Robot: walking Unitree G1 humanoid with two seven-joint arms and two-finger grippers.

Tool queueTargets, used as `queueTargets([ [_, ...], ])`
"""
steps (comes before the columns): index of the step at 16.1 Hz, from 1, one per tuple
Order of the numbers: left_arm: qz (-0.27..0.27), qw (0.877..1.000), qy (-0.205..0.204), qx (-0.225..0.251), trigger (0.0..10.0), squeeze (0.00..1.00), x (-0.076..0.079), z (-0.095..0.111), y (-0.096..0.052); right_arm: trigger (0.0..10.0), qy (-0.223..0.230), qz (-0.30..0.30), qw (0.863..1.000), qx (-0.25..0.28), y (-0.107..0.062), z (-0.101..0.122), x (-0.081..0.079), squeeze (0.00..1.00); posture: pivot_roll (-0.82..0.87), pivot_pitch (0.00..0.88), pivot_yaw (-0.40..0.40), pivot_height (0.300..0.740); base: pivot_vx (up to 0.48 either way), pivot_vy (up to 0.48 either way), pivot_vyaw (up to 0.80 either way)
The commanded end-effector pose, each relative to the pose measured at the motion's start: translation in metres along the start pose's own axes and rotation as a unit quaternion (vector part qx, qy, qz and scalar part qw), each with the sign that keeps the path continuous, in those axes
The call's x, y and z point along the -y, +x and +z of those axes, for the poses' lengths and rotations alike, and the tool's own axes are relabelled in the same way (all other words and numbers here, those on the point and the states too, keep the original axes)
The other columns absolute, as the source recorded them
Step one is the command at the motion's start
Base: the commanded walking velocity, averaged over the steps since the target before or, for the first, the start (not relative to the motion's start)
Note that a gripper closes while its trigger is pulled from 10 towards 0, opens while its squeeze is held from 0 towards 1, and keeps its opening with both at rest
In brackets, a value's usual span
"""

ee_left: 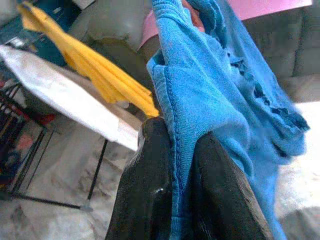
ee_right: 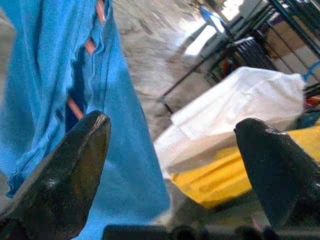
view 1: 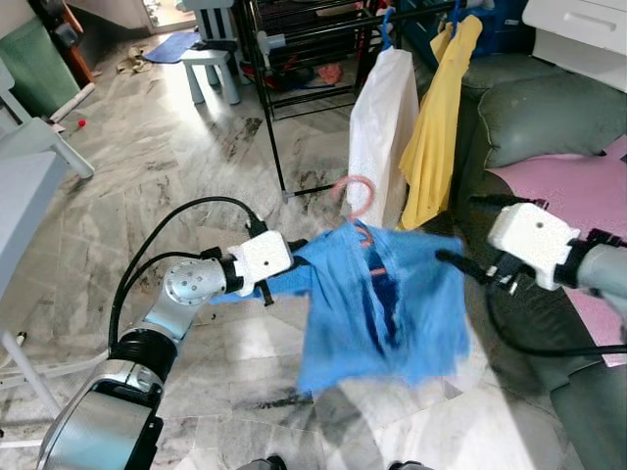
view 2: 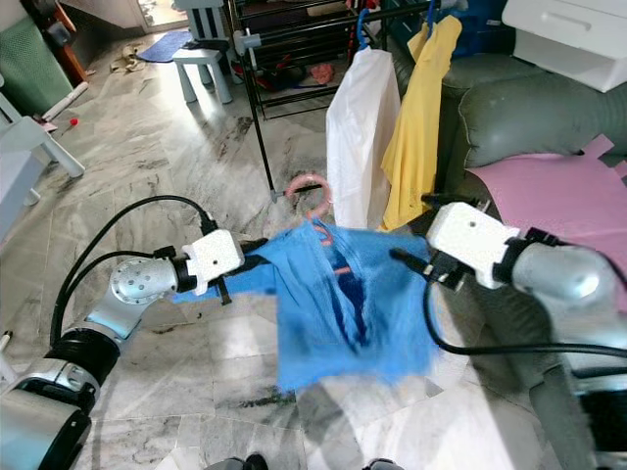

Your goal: Hang hanger

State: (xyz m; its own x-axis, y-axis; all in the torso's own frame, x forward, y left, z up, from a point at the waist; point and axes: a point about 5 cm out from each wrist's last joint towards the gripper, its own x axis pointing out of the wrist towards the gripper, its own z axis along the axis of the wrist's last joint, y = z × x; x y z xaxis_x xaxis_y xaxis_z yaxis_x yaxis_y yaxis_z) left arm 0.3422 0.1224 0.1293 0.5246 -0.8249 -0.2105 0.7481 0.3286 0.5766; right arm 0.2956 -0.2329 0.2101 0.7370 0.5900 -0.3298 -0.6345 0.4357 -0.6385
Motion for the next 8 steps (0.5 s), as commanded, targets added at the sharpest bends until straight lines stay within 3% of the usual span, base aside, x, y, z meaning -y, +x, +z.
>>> queueTargets([
  [1,0.0,1.0,0.022,0.018,10.0,0.0,-0.008,0.009,0.0,10.0,0.006,0.011,1.0,0.004,-0.003,0.001,0.001,0.0,-0.16,0.128,0.123,0.74,0.0,0.0,0.0],
  [4,-0.017,0.995,0.055,0.082,10.0,0.0,0.0,0.031,0.011,10.0,0.071,0.102,0.992,0.004,-0.006,-0.006,-0.013,0.0,-0.16,0.135,0.122,0.74,0.0,0.0,0.0],
  [7,-0.014,0.991,0.063,0.118,10.0,0.0,0.001,0.044,0.015,10.0,0.072,0.125,0.99,-0.002,-0.003,-0.009,-0.017,0.0,-0.15,0.134,0.119,0.74,0.0,0.0,0.0],
  [8,-0.022,0.988,0.068,0.14,10.0,0.0,0.006,0.051,0.016,10.0,0.054,0.123,0.991,-0.005,-0.001,-0.008,-0.015,0.0,-0.15,0.134,0.119,0.74,0.0,0.0,0.0],
])
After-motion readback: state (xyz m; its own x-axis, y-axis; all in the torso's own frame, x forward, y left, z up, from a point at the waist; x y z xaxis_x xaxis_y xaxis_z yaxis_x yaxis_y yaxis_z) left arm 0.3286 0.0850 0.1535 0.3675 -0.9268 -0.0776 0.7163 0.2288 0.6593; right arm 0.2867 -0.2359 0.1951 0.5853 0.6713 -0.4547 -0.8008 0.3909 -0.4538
